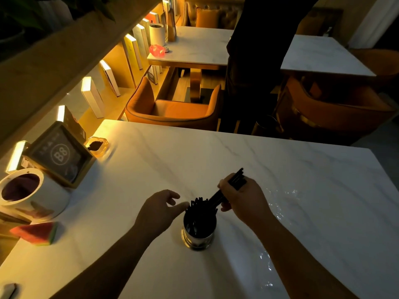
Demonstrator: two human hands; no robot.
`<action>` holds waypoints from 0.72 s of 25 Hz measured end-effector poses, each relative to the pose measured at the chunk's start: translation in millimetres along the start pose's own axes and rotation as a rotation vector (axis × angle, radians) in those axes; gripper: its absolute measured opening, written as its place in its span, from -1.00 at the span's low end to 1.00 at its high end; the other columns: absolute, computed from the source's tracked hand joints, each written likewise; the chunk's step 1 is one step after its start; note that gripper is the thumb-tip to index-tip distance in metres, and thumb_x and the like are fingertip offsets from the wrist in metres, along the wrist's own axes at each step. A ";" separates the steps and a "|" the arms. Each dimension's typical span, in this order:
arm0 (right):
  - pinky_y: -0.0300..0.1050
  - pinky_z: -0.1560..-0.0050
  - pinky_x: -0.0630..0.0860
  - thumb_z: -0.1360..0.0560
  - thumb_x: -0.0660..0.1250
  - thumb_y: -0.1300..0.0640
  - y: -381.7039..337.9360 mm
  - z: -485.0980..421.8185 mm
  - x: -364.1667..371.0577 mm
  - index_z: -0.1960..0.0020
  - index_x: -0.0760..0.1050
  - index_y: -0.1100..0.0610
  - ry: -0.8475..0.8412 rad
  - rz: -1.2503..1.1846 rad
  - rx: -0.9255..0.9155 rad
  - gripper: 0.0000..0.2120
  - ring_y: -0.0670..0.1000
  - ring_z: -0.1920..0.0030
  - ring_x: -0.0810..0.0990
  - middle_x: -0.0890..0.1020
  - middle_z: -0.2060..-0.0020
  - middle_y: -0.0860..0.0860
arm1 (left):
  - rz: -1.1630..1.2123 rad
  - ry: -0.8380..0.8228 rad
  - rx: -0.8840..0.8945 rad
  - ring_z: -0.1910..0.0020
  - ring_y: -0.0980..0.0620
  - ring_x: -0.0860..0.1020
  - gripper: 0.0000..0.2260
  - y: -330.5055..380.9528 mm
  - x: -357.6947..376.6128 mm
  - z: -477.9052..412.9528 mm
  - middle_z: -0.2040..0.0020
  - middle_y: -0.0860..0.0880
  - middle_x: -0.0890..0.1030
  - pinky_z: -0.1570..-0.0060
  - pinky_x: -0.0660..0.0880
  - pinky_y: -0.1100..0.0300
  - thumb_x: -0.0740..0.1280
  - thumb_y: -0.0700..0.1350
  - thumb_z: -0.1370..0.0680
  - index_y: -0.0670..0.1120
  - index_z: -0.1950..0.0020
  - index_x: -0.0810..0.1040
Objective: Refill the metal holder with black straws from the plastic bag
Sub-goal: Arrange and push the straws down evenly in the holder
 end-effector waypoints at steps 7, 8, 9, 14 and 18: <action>-0.37 0.25 0.59 -0.51 0.38 -0.18 49.7 12.5 31.3 0.03 0.55 -0.21 -0.185 0.426 -0.073 -0.91 -0.30 0.15 0.66 0.66 0.20 -0.19 | -0.371 -0.072 0.185 0.01 0.09 0.53 -0.52 10.1 33.7 -18.3 -0.10 0.05 0.63 0.11 0.43 0.21 0.48 0.23 -0.46 0.07 -0.32 0.57; -0.36 0.26 0.59 -0.51 0.37 -0.18 54.3 12.0 29.9 0.01 0.56 -0.20 -0.161 0.428 -0.069 -0.89 -0.28 0.16 0.67 0.66 0.17 -0.18 | -0.386 -0.060 0.213 0.00 0.08 0.55 -0.58 12.4 34.3 -19.7 -0.10 0.04 0.64 0.08 0.46 0.19 0.47 0.20 -0.48 0.06 -0.28 0.60; -0.36 0.27 0.58 -0.51 0.38 -0.17 57.3 11.7 29.0 0.00 0.56 -0.19 -0.144 0.424 -0.062 -0.89 -0.26 0.17 0.67 0.66 0.15 -0.16 | -0.395 -0.053 0.233 -0.02 0.06 0.56 -0.64 14.0 34.0 -21.0 -0.09 0.03 0.66 0.05 0.48 0.17 0.46 0.16 -0.50 0.05 -0.24 0.62; -0.38 0.27 0.58 -0.54 0.36 -0.11 62.8 14.1 28.9 0.05 0.51 -0.24 -0.134 0.410 -0.070 -0.97 -0.31 0.14 0.64 0.65 0.17 -0.15 | -0.409 -0.079 0.277 0.00 0.06 0.60 -0.83 20.3 24.0 -23.2 -0.02 0.05 0.68 -0.01 0.57 0.11 0.42 0.02 -0.57 0.03 -0.12 0.69; -0.40 0.29 0.53 -0.54 0.33 -0.09 54.8 14.1 30.5 0.07 0.53 -0.22 -0.127 0.463 -0.102 -0.98 -0.30 0.15 0.63 0.64 0.19 -0.16 | -0.381 -0.103 0.290 0.10 0.16 0.61 -0.90 37.1 -2.7 -19.2 0.13 0.18 0.63 0.03 0.59 0.15 0.44 0.00 -0.56 0.07 -0.04 0.73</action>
Point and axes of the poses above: each hand's wrist, its own z-axis away from the middle knuckle, its own x-axis out of the palm, y = z × x, the point moved 2 cm from there along -z, towards the middle knuckle
